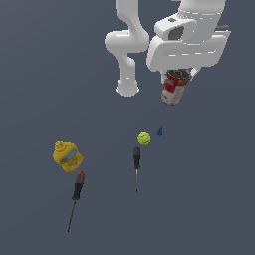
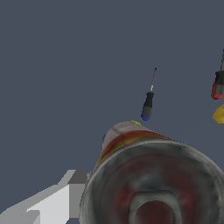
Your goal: Pick up a designated object from a clutter of objects.
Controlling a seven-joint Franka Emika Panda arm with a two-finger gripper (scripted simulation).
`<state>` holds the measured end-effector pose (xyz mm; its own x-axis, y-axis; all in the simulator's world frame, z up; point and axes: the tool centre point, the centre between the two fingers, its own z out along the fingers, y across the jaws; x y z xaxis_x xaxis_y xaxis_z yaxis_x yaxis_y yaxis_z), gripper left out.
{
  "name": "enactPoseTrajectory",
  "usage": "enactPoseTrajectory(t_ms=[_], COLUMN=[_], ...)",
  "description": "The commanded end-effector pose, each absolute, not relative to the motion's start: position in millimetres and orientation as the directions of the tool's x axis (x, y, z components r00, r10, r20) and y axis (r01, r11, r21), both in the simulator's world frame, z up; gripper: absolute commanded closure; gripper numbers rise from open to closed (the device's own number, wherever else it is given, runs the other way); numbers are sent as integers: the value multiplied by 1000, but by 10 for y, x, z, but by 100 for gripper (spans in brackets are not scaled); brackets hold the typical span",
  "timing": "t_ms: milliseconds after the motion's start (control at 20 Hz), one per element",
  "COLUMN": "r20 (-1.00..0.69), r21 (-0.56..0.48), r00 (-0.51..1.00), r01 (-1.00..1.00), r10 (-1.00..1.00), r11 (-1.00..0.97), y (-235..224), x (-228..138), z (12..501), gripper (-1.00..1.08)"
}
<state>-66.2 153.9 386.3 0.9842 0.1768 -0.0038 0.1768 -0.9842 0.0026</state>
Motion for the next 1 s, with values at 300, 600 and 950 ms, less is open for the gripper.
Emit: enactPoseTrajectory(t_ms=[300, 600, 950], r20=[-1, 0, 0], r21=[0, 0, 0], r00=[984, 985, 985], r01=[176, 175, 175], r10=[176, 175, 175], r11=[-984, -985, -985], y=[2059, 2281, 2413], x=[-537, -473, -430], z=[4378, 4593, 4720], gripper=[108, 108, 108])
